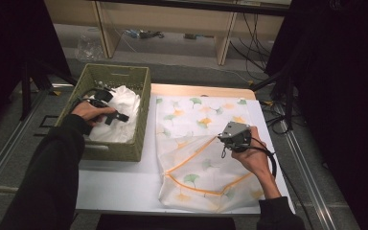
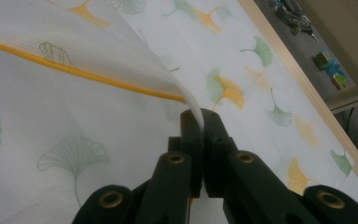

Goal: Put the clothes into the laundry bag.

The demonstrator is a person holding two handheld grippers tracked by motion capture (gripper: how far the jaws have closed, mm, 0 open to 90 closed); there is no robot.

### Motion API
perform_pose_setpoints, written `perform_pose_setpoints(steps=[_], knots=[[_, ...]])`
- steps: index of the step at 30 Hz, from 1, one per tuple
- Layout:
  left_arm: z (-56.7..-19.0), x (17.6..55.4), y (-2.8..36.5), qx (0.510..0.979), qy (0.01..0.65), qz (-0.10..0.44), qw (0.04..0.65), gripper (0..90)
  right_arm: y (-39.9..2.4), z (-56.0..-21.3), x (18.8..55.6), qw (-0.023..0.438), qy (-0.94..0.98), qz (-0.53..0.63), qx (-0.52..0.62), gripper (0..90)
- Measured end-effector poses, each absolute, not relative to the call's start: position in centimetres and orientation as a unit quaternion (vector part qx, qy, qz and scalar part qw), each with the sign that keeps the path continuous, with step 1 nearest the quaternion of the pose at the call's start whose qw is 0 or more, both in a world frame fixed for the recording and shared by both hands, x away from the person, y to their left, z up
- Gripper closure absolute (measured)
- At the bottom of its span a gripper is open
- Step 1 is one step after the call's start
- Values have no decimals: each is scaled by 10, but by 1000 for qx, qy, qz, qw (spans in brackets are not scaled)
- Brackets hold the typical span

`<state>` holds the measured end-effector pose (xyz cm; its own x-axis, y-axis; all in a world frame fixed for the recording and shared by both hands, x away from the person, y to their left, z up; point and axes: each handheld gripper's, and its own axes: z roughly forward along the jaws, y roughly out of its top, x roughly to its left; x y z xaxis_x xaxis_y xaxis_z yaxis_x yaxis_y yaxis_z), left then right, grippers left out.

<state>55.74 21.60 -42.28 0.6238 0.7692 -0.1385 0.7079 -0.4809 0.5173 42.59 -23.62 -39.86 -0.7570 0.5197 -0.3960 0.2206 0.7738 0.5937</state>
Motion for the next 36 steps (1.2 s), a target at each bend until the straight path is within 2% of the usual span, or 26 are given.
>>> perform_pose_setpoints(steps=[4,6,9,10,16,17,19,22,24,25,27,29,33,36], knots=[[-427,557,206,858,446,135,218,12,-236,-399,425,282,899,265,206,900],[-430,560,211,849,462,173,189,103,-236,-400,425,282,900,263,204,900],[-431,566,218,830,496,188,171,60,-235,-400,423,282,900,261,206,900],[-432,568,220,823,506,206,156,15,-236,-401,424,283,901,261,201,899],[-445,578,238,812,544,139,159,0,-236,-403,424,281,901,259,205,899],[-453,578,238,809,546,118,184,0,-235,-403,424,283,901,259,200,899],[-458,575,235,804,552,113,191,0,-235,-403,424,283,901,259,200,900],[-462,576,235,822,526,105,191,1,-236,-402,423,282,901,261,201,899],[-460,573,234,830,513,94,199,114,-237,-402,423,283,900,262,201,899],[-459,570,233,821,526,84,203,164,-237,-402,423,282,900,263,204,900],[-458,567,237,821,522,73,219,220,-236,-403,424,281,901,262,203,900],[-460,567,236,819,524,77,220,209,-236,-403,423,279,901,260,206,900],[-467,573,229,828,516,117,186,0,-234,-404,421,279,900,260,209,899],[-471,571,223,806,545,120,196,0,-234,-405,421,281,903,260,196,899]])
